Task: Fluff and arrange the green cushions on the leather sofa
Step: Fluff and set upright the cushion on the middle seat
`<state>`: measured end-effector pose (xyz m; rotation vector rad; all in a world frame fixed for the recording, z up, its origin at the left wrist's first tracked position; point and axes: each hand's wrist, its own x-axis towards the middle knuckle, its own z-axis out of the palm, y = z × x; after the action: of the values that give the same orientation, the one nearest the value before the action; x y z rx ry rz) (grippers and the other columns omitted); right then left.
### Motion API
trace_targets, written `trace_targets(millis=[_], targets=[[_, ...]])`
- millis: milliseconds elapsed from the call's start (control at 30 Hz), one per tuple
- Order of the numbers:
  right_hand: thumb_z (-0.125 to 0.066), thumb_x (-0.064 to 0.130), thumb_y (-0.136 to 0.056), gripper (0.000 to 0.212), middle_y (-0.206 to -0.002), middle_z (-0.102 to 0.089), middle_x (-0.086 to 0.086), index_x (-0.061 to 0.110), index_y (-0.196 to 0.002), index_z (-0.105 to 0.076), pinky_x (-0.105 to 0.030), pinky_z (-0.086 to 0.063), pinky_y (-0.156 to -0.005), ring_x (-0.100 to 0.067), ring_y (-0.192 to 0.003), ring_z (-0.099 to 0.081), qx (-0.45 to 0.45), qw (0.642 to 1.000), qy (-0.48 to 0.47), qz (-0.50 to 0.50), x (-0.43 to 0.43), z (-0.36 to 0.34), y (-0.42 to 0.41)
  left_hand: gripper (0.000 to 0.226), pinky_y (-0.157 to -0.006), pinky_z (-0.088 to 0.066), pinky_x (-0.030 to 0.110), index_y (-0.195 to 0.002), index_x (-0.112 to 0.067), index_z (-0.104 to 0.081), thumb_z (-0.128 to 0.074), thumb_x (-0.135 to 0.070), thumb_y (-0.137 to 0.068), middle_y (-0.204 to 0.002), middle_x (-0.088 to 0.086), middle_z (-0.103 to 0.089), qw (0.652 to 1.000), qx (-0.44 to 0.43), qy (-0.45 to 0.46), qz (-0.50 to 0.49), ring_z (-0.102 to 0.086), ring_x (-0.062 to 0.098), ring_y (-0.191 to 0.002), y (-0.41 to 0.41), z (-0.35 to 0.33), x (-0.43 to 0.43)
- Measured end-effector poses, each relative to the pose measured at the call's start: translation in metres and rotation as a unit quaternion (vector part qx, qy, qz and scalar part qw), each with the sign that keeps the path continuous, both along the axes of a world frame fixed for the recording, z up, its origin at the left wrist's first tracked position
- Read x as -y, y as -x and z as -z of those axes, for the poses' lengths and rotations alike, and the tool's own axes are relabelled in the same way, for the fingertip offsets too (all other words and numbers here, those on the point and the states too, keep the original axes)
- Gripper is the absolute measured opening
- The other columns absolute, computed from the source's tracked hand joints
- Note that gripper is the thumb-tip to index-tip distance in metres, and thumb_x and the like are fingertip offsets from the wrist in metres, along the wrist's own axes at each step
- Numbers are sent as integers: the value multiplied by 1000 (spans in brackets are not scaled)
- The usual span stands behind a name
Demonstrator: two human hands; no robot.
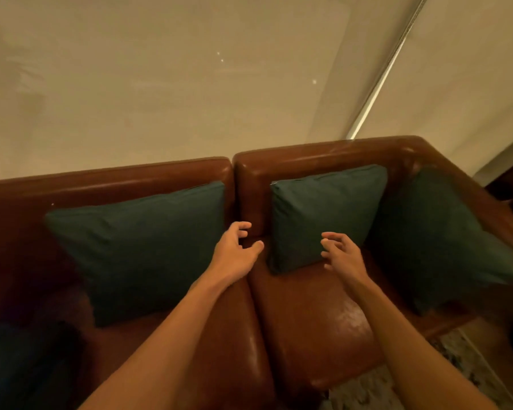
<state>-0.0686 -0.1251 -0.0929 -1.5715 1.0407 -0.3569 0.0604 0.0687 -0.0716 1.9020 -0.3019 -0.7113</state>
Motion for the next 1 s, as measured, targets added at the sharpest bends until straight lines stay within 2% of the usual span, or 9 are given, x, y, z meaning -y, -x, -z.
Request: trace_targets(millis=[100,233,433,500,567,633,767,867,1000], targets=[[-56,19,-98,12,-97,-62,2,20,-108,-62,-29,-48,-68,-10,-86,-59,-3,1000,2,-14,45,7,6,49,-70,-45,19,-136,-25,-49,-67,-31,-90,-132,-1,-51,1000,2,-22,-14,-56,12,-98,9,11,41],[-56,19,-98,10,-94,-61,5,20,-106,-62,-26,-46,-68,-7,-80,-57,-28,997,5,-65,116,24,11,60,-97,-50,35,-140,-27,-45,-71,-38,-87,-141,4,-49,997,-28,-45,-55,-56,22,-119,25,30,106],[-58,27,-97,24,-115,-63,-9,18,-118,-58,-26,-49,-74,-12,-87,-60,-78,988,43,-125,222,49,4,78,-108,-43,42,-148,-21,-33,-73,-42,-84,-150,10,-39,990,-36,-80,-113,-48,26,-132,28,59,194],[-59,35,-96,37,-131,-56,-11,20,-129,-54,-34,-49,-92,-20,-109,-60,-105,983,51,-141,255,63,-2,86,-109,-40,42,-151,-21,-29,-72,-49,-82,-151,10,-38,987,-20,-125,-104,-44,28,-135,24,77,215],[-58,41,-95,56,-146,-44,-12,19,-144,-43,-40,-41,-108,-26,-133,-47,-135,979,44,-145,283,71,-9,99,-112,-38,46,-155,-21,-21,-70,-59,-78,-155,10,-33,981,-11,-174,-82,-39,32,-139,16,91,230],[-61,52,-90,79,-155,-34,-13,18,-152,-29,-40,-36,-114,-27,-140,-39,-142,980,21,-138,309,80,-17,112,-114,-34,49,-157,-23,-10,-67,-70,-72,-160,8,-24,974,-15,-212,-79,-33,35,-143,7,104,245],[-67,70,-73,114,-158,-31,-7,18,-156,-9,-37,-34,-107,-27,-140,-38,-93,991,-50,-83,343,96,-32,138,-119,-24,51,-157,-22,9,-68,-81,-59,-166,9,-6,969,-46,-201,-137,-19,37,-149,-16,126,267],[-68,90,-31,156,-160,-28,-1,28,-156,3,-49,-31,-107,-29,-142,-35,-86,990,-99,-59,358,107,-45,148,-120,-24,48,-156,-22,10,-75,-80,-50,-166,8,-8,968,-72,-126,-203,-18,31,-150,-28,143,282],[-70,87,-31,145,-156,-34,3,41,-153,-7,-54,-32,-96,-32,-138,-38,-70,988,-129,-44,365,129,-57,146,-121,-24,43,-157,-25,4,-81,-73,-48,-165,6,-15,961,-58,-59,-265,-19,23,-151,-27,164,297]])
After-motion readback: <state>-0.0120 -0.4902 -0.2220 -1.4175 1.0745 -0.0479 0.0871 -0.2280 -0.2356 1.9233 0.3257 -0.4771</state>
